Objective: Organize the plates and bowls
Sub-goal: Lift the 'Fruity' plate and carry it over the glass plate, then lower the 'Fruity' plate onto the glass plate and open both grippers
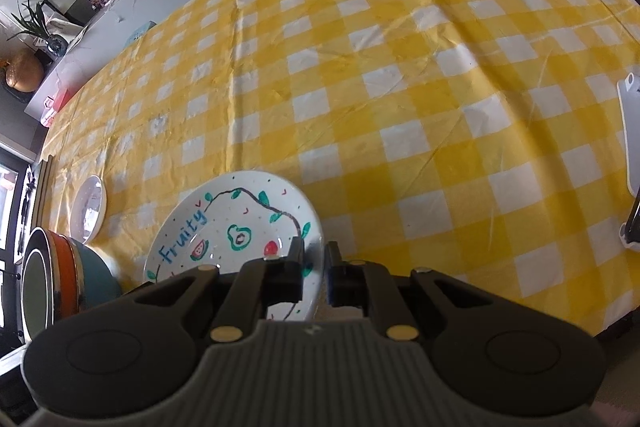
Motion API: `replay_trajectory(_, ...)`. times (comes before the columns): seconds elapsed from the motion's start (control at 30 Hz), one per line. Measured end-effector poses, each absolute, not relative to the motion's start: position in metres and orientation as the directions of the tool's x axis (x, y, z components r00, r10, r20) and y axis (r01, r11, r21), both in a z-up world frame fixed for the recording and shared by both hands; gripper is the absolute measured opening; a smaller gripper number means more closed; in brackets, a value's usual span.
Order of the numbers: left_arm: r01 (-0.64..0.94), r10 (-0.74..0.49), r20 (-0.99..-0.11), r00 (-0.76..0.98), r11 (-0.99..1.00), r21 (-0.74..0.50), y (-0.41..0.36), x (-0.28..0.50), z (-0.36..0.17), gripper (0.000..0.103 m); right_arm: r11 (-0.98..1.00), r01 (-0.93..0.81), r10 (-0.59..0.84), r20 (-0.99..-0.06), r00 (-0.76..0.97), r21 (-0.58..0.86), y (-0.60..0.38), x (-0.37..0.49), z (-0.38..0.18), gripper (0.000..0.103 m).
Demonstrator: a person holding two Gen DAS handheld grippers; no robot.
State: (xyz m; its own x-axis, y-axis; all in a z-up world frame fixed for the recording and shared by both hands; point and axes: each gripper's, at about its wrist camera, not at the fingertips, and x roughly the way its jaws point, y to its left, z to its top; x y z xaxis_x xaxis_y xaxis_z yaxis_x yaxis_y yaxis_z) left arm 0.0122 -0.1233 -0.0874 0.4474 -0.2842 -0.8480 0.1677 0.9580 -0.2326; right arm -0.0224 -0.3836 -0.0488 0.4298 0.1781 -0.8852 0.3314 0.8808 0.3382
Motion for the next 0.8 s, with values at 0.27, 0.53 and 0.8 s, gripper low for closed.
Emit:
replay_trajectory(0.27,0.17,-0.26,-0.859,0.441,0.964,-0.205,-0.124,0.009,-0.094,0.013,0.909,0.302,0.149,-0.899,0.412,0.289,-0.374,-0.02,-0.052,0.008)
replay_trajectory(0.53,0.177,-0.246,-0.858,0.451,0.967,-0.185,-0.127,0.009,-0.095,0.013,0.933,0.272,0.11,-0.905,0.41,0.237,-0.365,-0.019,-0.053,0.009)
replay_trajectory(0.8,0.189,-0.233,-0.853,0.466,0.969,-0.161,-0.128,0.008,-0.095,0.013,0.945,0.257,0.086,-0.912,0.401,0.203,-0.358,-0.019,-0.055,0.008)
